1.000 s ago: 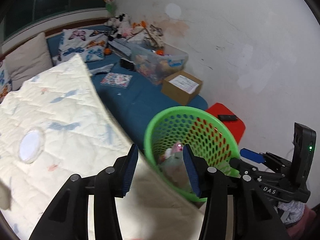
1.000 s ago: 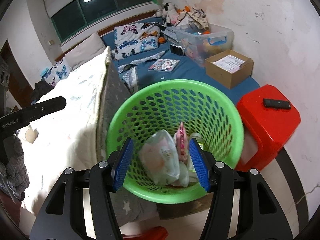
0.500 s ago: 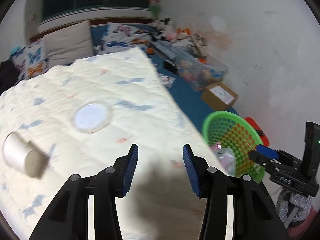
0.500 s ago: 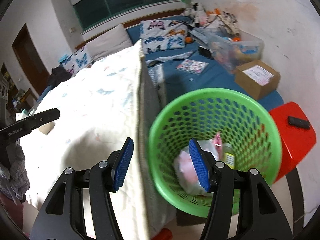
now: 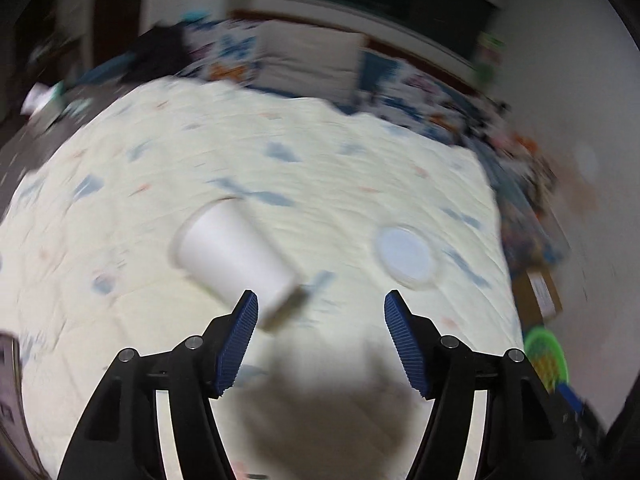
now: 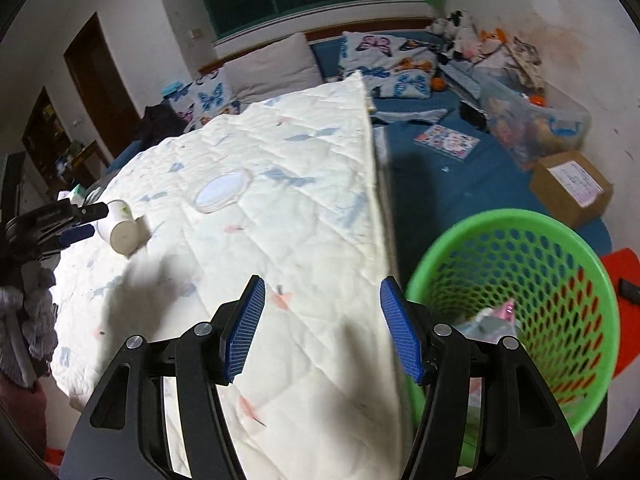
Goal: Collect trash
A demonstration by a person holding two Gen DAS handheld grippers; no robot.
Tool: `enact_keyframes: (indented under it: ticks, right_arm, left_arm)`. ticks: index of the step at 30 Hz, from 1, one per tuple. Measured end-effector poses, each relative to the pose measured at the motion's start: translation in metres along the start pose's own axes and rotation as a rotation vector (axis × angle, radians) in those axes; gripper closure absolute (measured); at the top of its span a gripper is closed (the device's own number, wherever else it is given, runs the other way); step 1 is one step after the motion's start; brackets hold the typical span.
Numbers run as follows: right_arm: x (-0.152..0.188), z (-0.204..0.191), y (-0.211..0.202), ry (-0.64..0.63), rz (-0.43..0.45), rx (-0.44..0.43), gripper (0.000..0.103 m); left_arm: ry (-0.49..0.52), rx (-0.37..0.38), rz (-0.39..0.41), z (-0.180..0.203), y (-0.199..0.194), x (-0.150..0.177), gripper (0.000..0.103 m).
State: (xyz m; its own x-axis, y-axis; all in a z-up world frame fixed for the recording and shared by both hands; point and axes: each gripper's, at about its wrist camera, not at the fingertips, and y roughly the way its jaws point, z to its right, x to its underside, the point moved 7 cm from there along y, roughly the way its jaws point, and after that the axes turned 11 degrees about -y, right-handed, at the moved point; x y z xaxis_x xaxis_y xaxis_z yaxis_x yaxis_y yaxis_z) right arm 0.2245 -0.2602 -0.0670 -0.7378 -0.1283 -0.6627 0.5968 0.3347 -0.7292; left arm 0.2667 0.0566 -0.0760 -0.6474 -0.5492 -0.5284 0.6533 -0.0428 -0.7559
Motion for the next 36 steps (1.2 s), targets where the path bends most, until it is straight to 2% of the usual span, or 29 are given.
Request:
enact_keyframes:
  ticks: [6,8,13,19,24,36]
  right_arm:
    - [-0.013,-0.018,0.015,-0.038,-0.007,-0.033,0.042]
    - [-0.016,-0.023,0.019,-0.047,-0.01,-0.043,0.042]
    - [-0.024,-0.037,0.035,-0.073,-0.027,-0.068,0.042]
    - [-0.037,-0.053,0.059,-0.103,-0.051,-0.107,0.04]
    - [-0.053,-0.073,0.086,-0.154,-0.064,-0.135,0.038]
    - [-0.092,-0.107,0.151,-0.212,-0.095,-0.172,0.021]
  left_arm:
    - [-0.184,-0.03,-0.033,-0.039,0.016,-0.019,0.031]
    - [-0.219,-0.033,-0.039,-0.044,0.023,-0.024,0.028]
    - [-0.276,-0.061,-0.054,-0.051,0.038,-0.03,0.026]
    - [-0.317,-0.098,-0.063,-0.063,0.054,-0.038,0.025]
    - [-0.31,-0.11,-0.072,-0.066,0.062,-0.04,0.025]
    - [-0.274,-0.095,-0.091,-0.061,0.073,-0.043,0.025]
